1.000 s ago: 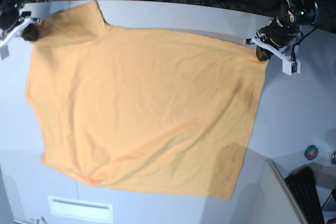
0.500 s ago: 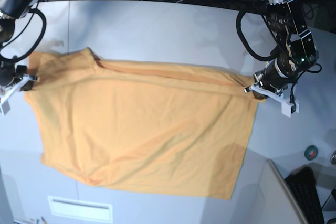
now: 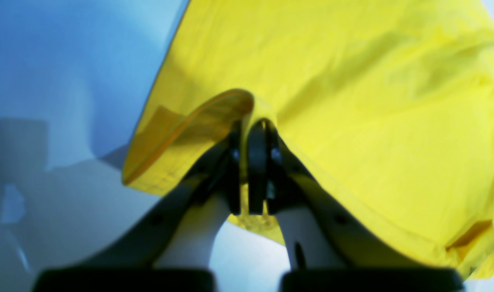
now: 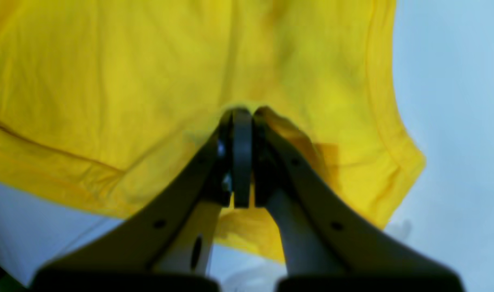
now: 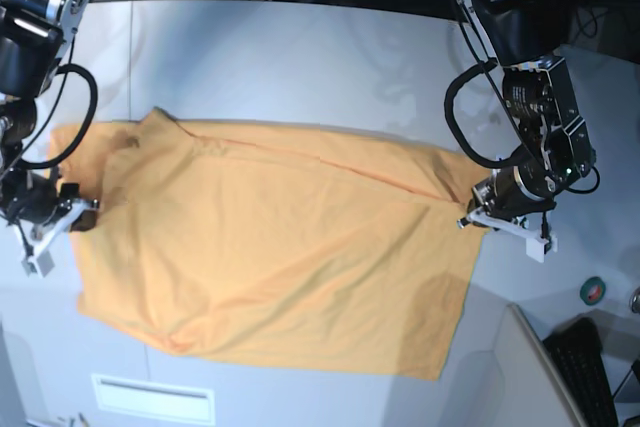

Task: Layout the t-shirt on the table in an organized manner, then fold the t-shirt properly
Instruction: 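Fold the shoulder edge over toward the hem with both grippers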

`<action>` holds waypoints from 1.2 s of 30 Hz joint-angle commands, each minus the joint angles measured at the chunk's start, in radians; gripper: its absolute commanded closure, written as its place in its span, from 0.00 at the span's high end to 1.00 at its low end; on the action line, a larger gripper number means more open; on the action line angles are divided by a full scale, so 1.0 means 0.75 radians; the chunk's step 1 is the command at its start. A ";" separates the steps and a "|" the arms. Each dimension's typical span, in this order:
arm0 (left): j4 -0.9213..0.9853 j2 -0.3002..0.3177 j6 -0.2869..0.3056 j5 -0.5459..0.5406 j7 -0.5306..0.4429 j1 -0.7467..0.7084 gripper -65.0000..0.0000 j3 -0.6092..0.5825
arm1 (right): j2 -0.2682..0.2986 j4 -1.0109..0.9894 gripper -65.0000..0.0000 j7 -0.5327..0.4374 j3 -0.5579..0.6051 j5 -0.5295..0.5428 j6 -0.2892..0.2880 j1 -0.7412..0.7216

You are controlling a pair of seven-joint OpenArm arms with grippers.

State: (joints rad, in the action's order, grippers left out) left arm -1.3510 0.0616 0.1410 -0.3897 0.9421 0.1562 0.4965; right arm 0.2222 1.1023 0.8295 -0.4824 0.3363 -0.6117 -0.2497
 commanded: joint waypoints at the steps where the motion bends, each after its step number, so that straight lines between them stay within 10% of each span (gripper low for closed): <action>1: -0.002 0.011 -0.003 -0.009 -0.042 0.034 0.00 0.002 | 0.028 -0.006 0.00 -0.037 0.000 0.017 -0.002 -0.051; 36: 0.295 -0.007 -0.005 0.179 -0.320 0.208 0.00 0.002 | 0.050 -0.225 0.00 -0.193 0.002 0.017 -0.002 -0.257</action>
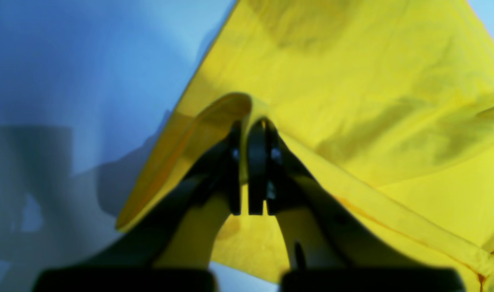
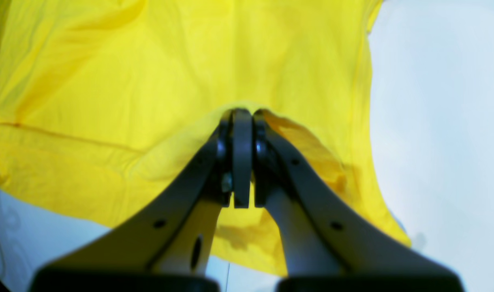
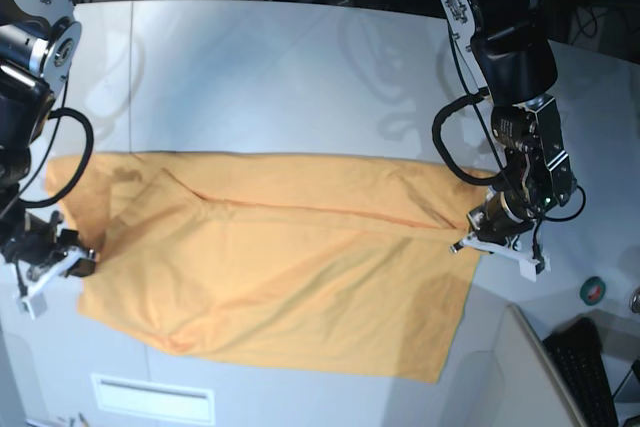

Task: Layout the t-shirt on the table in an organized manner, then fold the t-shirt properly
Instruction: 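Fold the shoulder edge over toward the hem with both grippers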

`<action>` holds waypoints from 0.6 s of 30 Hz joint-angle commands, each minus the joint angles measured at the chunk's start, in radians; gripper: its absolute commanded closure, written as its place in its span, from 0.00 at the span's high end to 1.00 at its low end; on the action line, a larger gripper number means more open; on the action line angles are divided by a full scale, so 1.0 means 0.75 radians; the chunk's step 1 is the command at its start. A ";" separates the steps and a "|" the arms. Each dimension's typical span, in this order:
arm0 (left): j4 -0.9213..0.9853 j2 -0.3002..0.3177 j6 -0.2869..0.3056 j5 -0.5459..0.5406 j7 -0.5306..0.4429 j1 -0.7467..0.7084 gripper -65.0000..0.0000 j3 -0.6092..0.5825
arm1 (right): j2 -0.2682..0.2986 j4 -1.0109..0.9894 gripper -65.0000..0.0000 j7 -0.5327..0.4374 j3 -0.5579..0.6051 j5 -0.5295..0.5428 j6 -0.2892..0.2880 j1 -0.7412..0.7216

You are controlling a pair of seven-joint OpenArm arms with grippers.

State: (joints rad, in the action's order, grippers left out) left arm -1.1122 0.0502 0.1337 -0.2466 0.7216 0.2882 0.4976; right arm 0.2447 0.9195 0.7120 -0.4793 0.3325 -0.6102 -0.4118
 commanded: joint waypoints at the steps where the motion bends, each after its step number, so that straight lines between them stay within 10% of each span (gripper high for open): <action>1: -0.024 0.008 0.005 -0.012 -0.026 0.032 0.00 0.000 | 0.020 0.019 0.00 -0.052 -0.002 0.022 -0.004 -0.041; 18: -0.020 0.008 0.005 -0.012 -0.030 0.095 0.00 0.002 | 0.016 0.019 0.00 -0.075 -0.002 0.022 -0.004 -0.041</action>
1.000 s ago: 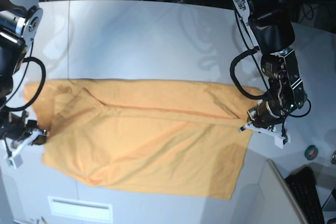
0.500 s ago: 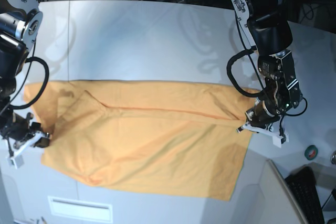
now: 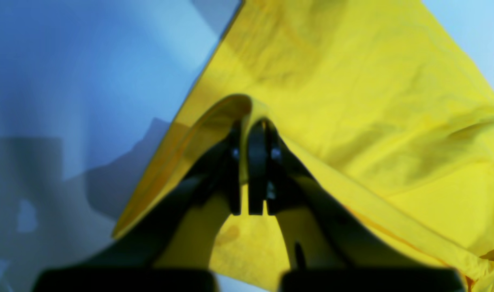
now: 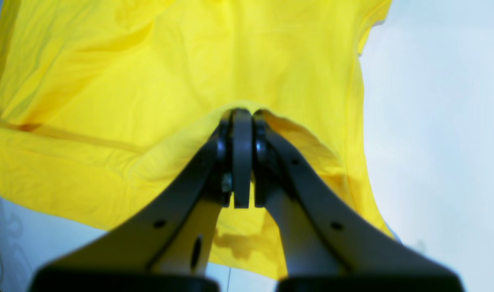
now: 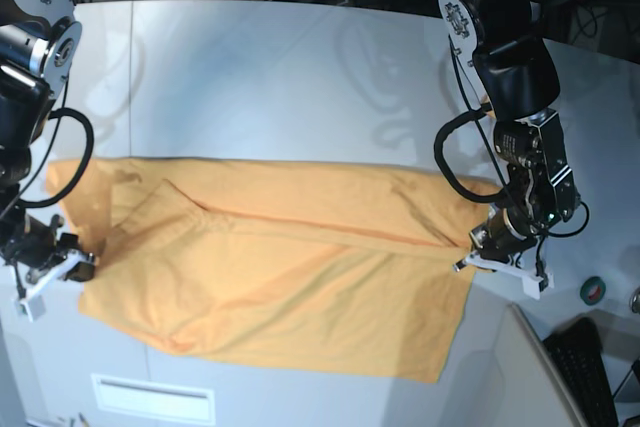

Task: Layout the t-shirt on the table in an organized manner, then fold the t-shirt properly
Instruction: 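Fold the shoulder edge over toward the hem with both grippers, then open both grippers and regrasp the folded shirt's edge corners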

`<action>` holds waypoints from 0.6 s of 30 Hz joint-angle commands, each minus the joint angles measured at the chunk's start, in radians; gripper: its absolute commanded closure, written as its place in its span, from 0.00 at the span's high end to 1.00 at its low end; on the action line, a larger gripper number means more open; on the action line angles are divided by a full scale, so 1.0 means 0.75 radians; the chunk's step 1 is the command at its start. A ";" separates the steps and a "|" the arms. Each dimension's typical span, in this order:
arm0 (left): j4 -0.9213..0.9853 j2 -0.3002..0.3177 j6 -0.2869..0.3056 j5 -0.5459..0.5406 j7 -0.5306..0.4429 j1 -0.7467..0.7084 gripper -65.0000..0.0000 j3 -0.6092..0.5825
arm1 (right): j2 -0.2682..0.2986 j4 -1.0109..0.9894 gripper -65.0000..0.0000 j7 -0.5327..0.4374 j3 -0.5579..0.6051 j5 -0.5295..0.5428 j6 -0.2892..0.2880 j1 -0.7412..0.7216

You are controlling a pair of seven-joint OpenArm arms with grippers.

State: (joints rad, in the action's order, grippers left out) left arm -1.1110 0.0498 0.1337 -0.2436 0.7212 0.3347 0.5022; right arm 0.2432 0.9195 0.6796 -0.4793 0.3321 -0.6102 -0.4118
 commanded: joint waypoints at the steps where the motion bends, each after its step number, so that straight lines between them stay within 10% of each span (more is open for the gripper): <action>1: -0.021 0.006 0.005 -0.016 -0.030 0.033 0.00 -0.004 | 0.018 0.019 0.00 -0.032 -0.002 0.023 -0.004 -0.039; 4: -0.021 0.006 0.005 -0.016 -0.030 0.033 0.00 0.009 | 0.018 0.019 0.00 -0.030 -0.002 0.023 -0.004 -0.039; 11: -0.036 0.002 -0.036 -0.028 -0.071 0.029 0.91 0.011 | 0.018 0.056 0.40 -0.027 -0.019 0.029 -0.006 -0.010; 18: -0.040 0.014 -0.036 -0.337 -0.220 -0.104 0.94 0.011 | -0.104 0.403 0.41 0.030 -0.221 0.033 -0.004 0.182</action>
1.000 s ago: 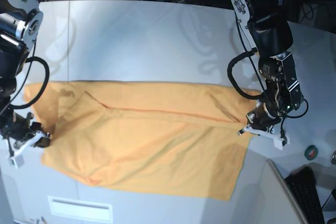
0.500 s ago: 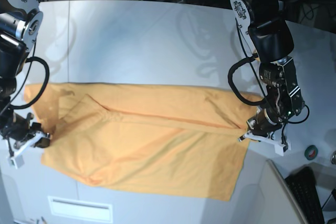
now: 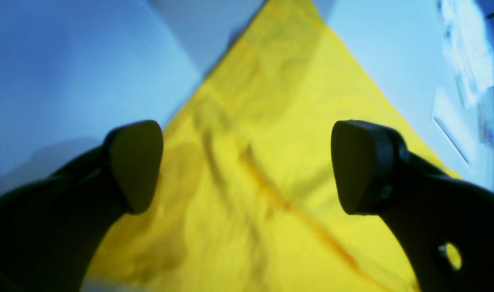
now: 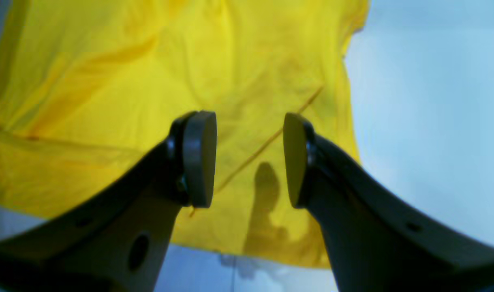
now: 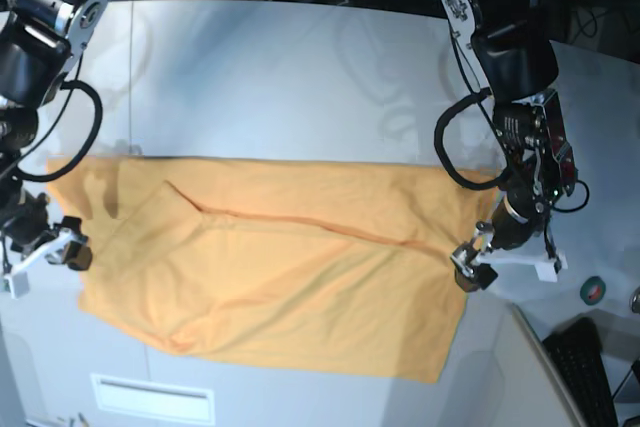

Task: Layout the t-shirt on the table in an organized manner, then fold the t-shirt properly
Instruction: 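Open both grippers and regrasp the folded shirt's edge corners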

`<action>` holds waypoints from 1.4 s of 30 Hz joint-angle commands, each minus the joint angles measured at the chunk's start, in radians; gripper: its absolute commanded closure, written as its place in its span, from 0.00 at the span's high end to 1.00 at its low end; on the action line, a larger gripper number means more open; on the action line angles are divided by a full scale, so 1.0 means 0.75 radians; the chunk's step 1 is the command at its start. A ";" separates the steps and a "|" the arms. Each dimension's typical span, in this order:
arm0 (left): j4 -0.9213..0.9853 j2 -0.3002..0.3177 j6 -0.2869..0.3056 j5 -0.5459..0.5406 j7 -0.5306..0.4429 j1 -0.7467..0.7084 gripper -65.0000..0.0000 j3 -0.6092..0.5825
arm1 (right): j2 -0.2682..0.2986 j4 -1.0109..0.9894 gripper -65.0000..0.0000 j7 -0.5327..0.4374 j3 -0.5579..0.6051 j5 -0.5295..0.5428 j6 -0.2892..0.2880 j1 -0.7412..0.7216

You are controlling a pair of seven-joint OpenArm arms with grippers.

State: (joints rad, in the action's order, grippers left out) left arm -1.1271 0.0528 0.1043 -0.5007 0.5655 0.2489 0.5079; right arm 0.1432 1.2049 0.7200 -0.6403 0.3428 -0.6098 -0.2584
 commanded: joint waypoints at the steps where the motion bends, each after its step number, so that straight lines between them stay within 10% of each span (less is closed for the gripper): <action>1: -0.029 0.027 0.003 -0.043 -0.012 -0.034 0.92 0.003 | -0.002 0.070 0.41 0.003 -0.066 0.019 -0.004 0.006; 12: -0.184 0.041 0.003 -0.148 -0.017 -0.382 0.86 0.003 | -0.307 0.334 0.58 0.064 -0.405 0.017 0.341 0.254; 39: -0.151 0.039 0.003 -0.150 -0.021 -0.386 0.86 0.003 | -0.161 -0.454 0.58 -0.290 -0.551 0.019 0.425 0.055; 42: -0.098 0.037 0.003 -0.152 -0.021 -0.343 0.86 -0.003 | -0.161 -0.454 0.41 -0.290 -0.553 0.019 0.423 0.055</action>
State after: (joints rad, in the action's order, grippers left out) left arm -1.1900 0.0753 0.1040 -0.6071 0.5484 -0.0193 0.5087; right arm 0.0189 0.8677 0.4706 -1.0504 0.3847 -0.3210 -0.2176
